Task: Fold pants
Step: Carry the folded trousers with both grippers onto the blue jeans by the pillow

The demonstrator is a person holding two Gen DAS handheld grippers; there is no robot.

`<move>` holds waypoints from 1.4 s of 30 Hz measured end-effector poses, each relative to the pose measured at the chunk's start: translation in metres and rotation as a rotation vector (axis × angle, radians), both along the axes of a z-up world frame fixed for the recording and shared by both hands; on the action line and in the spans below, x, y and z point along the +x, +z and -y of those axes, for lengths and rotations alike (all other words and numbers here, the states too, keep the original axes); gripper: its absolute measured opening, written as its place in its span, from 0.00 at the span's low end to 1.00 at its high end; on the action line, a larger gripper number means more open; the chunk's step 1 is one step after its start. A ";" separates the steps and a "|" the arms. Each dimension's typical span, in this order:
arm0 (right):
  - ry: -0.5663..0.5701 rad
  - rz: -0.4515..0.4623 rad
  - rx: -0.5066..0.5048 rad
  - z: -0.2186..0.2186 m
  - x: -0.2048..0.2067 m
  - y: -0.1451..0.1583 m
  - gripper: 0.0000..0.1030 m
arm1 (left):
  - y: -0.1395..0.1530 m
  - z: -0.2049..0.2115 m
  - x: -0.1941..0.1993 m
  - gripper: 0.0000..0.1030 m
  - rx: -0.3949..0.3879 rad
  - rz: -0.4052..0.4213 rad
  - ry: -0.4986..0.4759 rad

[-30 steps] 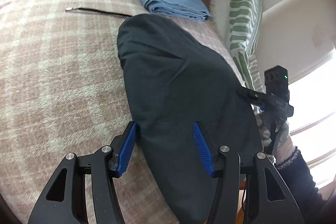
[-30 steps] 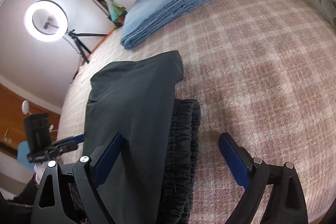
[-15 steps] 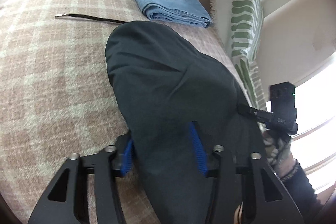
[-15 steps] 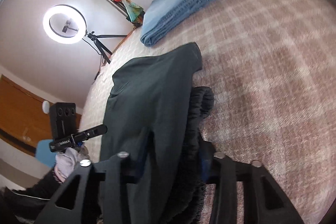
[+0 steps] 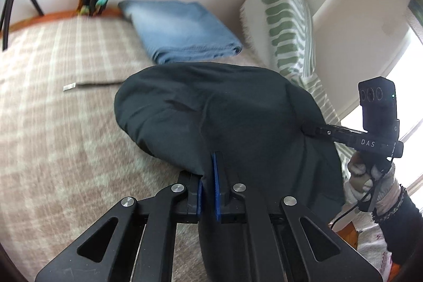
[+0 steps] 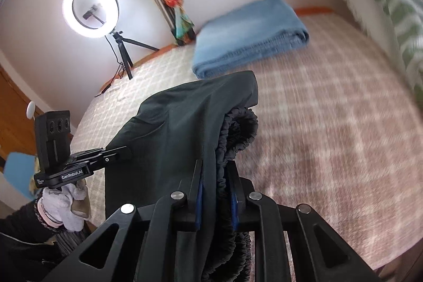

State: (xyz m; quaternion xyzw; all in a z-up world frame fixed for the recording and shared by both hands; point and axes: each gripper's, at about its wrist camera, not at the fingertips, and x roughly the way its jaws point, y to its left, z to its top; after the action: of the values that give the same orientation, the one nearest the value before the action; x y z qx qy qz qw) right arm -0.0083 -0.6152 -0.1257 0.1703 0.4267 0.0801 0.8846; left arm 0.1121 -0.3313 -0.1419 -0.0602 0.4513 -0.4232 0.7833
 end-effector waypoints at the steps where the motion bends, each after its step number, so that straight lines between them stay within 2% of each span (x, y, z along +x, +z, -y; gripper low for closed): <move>1: 0.000 0.010 -0.005 -0.001 0.001 0.005 0.14 | 0.006 0.002 0.002 0.05 -0.010 0.013 -0.001; 7: 0.007 0.098 -0.084 -0.008 0.015 0.048 0.14 | 0.038 0.010 0.019 0.05 -0.048 0.080 -0.013; 15: -0.056 0.204 -0.184 0.012 0.068 0.100 0.14 | 0.081 0.032 0.082 0.05 -0.073 0.184 -0.011; 18: -0.091 0.217 -0.207 0.027 0.100 0.107 0.13 | 0.094 0.046 0.109 0.05 -0.070 0.235 -0.008; 22: -0.130 0.227 -0.237 0.045 0.143 0.109 0.13 | 0.097 0.066 0.150 0.05 -0.055 0.264 0.012; 25: -0.129 0.225 -0.318 0.050 0.179 0.111 0.13 | 0.099 0.078 0.179 0.05 -0.053 0.268 0.041; 26: -0.136 0.222 -0.353 0.051 0.193 0.111 0.13 | 0.099 0.083 0.188 0.05 -0.050 0.272 0.048; 30: -0.157 0.193 -0.371 0.060 0.233 0.103 0.13 | 0.102 0.093 0.209 0.05 -0.033 0.316 0.068; 33: -0.145 0.147 -0.401 0.061 0.260 0.082 0.14 | 0.089 0.103 0.229 0.05 0.052 0.284 0.086; 35: -0.170 0.070 -0.501 0.062 0.282 0.065 0.18 | 0.084 0.098 0.234 0.05 0.066 0.288 0.107; 37: -0.226 0.020 -0.596 0.067 0.294 0.056 0.37 | 0.079 0.082 0.235 0.05 0.039 0.254 0.107; 38: -0.267 -0.004 -0.620 0.072 0.297 0.051 0.38 | 0.076 0.076 0.235 0.06 0.045 0.244 0.107; 39: -0.299 -0.026 -0.626 0.078 0.297 0.049 0.39 | 0.074 0.069 0.234 0.10 0.057 0.242 0.104; 41: -0.361 -0.068 -0.616 0.091 0.297 0.045 0.41 | 0.072 0.050 0.229 0.11 0.062 0.238 0.098; 42: -0.389 -0.075 -0.606 0.096 0.294 0.046 0.45 | 0.072 0.040 0.225 0.13 0.065 0.241 0.097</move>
State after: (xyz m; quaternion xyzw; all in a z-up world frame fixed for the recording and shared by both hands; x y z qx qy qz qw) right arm 0.2856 -0.7110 -0.0799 -0.0188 0.4229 -0.2262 0.8773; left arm 0.3374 -0.3714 -0.0702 -0.0052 0.3639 -0.3742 0.8529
